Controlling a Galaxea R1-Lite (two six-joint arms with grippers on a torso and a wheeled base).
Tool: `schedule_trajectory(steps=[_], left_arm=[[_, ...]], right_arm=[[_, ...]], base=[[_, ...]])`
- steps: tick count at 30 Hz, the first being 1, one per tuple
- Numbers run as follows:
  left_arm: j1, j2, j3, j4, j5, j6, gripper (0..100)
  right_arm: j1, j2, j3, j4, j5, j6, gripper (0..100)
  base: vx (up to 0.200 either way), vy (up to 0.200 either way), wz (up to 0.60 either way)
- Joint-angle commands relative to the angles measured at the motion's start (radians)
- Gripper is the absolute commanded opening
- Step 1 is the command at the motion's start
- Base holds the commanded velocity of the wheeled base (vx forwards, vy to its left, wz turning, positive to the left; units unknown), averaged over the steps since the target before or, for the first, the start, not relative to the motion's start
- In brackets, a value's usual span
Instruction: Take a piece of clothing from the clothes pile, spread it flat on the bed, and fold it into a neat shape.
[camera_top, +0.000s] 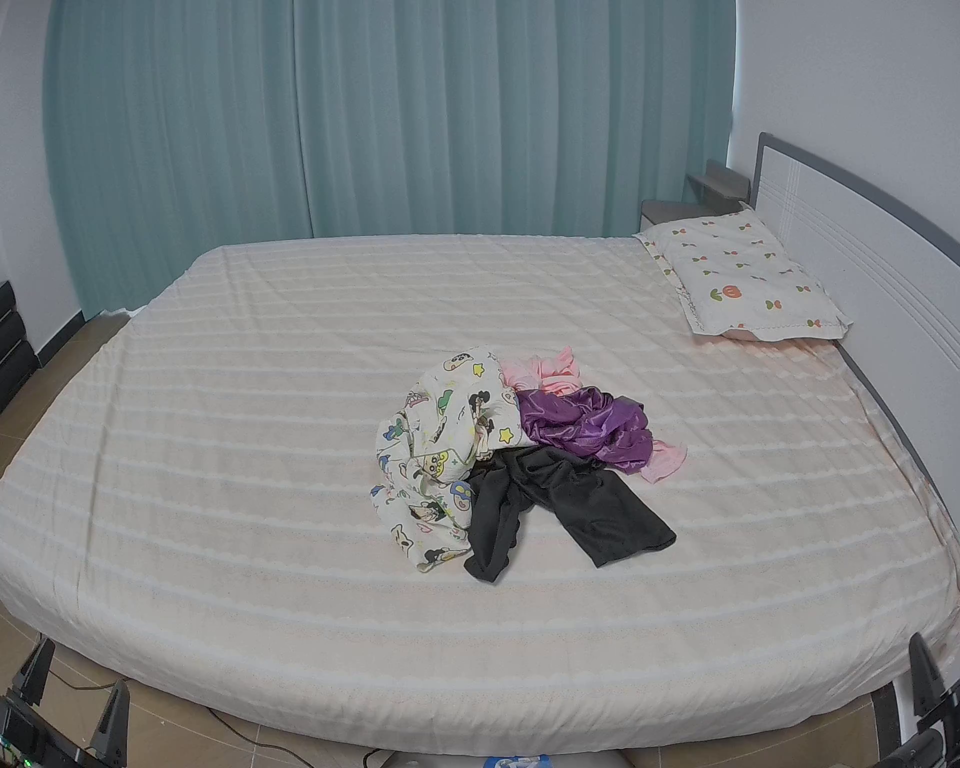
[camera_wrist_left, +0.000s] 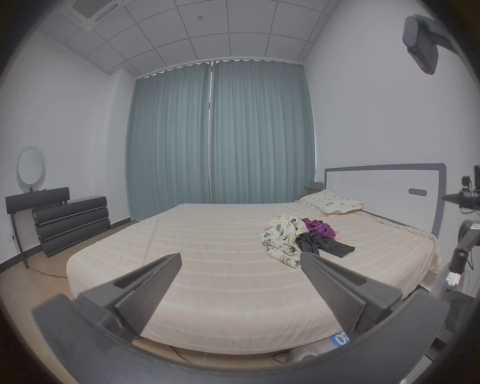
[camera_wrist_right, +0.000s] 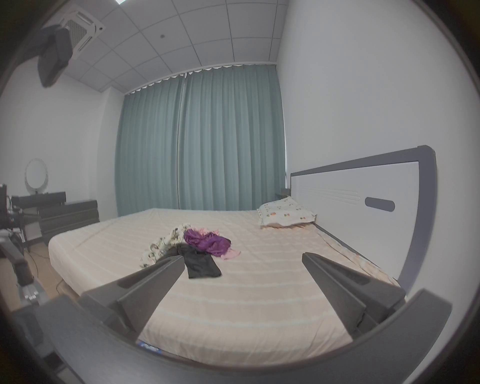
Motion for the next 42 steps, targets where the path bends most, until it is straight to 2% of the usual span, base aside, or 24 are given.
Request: schedule_trajectory(steps=[1,5,6,7,10,11,12,14,18,19,20,22,28,31,34,42], left_arm=[[0.000,-0.016,0.016,-0.001,-0.006,-0.004,100],[0.000,-0.016,0.016,-0.001,-0.005,-0.005,100],[0.000,-0.016,0.016,-0.001,-0.005,-0.005,100],[0.000,-0.016,0.016,-0.001,-0.003,-0.007,100],[0.000,-0.016,0.016,-0.001,-0.005,-0.005,100],[0.000,-0.016,0.016,-0.001,-0.005,-0.005,100],[0.000,-0.016,0.016,-0.001,-0.005,-0.005,100],[0.000,-0.016,0.016,-0.001,-0.006,-0.005,100],[0.000,-0.016,0.016,-0.001,-0.006,-0.005,100],[0.000,-0.016,0.016,-0.001,-0.006,-0.005,100],[0.000,-0.016,0.016,-0.001,-0.006,-0.005,100],[0.000,-0.016,0.016,-0.001,-0.006,-0.005,100],[0.000,-0.016,0.016,-0.001,-0.006,-0.005,100],[0.000,-0.015,0.016,-0.001,-0.006,-0.005,100],[0.000,-0.015,0.016,-0.001,-0.006,-0.005,100],[0.000,-0.015,0.016,-0.001,-0.008,-0.005,100]], right_arm=[[0.018,0.495,-0.250,-0.001,0.072,0.090,100],[0.041,0.758,-0.284,-0.057,0.136,0.151,100],[0.041,0.758,-0.284,-0.057,0.136,0.151,100],[0.059,0.909,-0.302,-0.119,0.139,0.199,100],[0.082,1.137,-0.320,-0.250,0.139,0.274,100],[0.082,1.137,-0.320,-0.250,0.139,0.274,100],[0.108,1.288,-0.340,-0.354,0.132,0.312,100],[0.117,1.375,-0.363,-0.406,0.128,0.334,100],[0.163,1.664,-0.457,-0.549,0.109,0.475,100],[0.163,1.664,-0.457,-0.549,0.109,0.475,100],[0.185,1.762,-0.509,-0.600,0.099,0.544,100],[0.217,1.858,-0.552,-0.641,0.076,0.601,100],[0.249,2.067,-0.666,-0.684,0.003,0.639,100],[0.268,2.168,-0.750,-0.682,-0.059,0.713,100],[0.275,2.246,-0.802,-0.682,-0.092,0.721,100],[0.303,2.346,-0.896,-0.662,-0.102,0.714,100]], base=[[0.000,0.000,0.00],[0.000,0.000,0.00],[0.000,0.000,0.00],[0.000,0.000,0.00],[0.000,0.000,0.00],[0.000,0.000,0.00],[0.000,0.000,0.00],[0.000,0.000,0.00],[0.000,0.000,0.00],[0.000,0.000,0.00],[0.000,0.000,0.00],[0.000,0.000,0.00],[0.000,0.000,0.00],[0.000,0.000,0.00],[0.000,0.000,0.00],[0.000,0.000,0.00]])
